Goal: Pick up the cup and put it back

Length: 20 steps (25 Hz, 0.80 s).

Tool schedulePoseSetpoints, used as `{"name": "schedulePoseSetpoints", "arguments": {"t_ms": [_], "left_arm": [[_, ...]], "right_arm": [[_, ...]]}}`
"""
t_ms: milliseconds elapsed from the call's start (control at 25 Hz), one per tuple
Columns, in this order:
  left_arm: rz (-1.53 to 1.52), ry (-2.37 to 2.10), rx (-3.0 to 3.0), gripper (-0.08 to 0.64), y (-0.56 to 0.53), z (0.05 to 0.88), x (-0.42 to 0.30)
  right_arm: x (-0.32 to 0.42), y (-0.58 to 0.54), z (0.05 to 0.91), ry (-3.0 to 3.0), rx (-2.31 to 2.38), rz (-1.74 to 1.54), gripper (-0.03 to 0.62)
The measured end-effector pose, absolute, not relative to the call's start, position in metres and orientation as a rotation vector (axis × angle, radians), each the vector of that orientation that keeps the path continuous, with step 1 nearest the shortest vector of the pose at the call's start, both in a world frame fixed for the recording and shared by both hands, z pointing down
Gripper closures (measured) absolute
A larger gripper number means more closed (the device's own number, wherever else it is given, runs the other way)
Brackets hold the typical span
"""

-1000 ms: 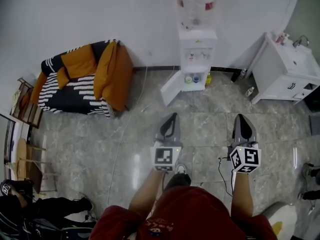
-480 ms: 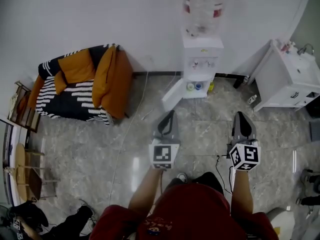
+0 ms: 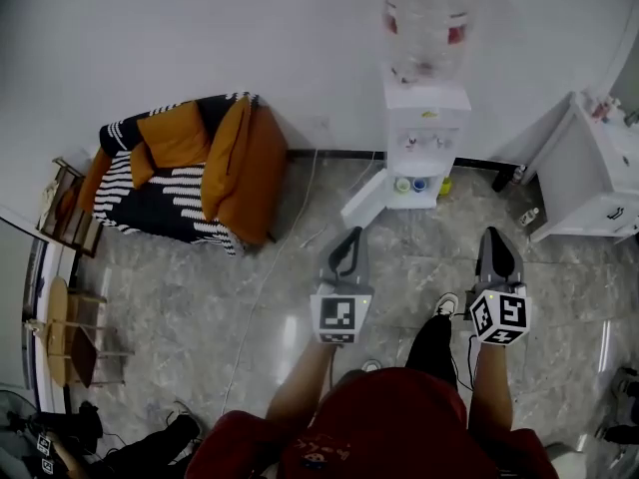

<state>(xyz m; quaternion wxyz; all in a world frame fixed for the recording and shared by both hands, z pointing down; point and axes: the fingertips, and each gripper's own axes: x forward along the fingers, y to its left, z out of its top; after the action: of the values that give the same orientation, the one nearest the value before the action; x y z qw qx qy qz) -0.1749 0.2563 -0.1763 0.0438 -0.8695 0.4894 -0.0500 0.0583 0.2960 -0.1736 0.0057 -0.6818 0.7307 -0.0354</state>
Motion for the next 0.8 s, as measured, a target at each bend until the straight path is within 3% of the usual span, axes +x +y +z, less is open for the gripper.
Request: {"name": "schedulePoseSetpoints", "arguments": {"t_ms": [800], "left_arm": [[-0.136,1.688,-2.535,0.560,0.046,-0.183,0.045]], "right_arm": [[0.291,0.057,-0.166,2.422,-2.003,-0.172,0.593]]}}
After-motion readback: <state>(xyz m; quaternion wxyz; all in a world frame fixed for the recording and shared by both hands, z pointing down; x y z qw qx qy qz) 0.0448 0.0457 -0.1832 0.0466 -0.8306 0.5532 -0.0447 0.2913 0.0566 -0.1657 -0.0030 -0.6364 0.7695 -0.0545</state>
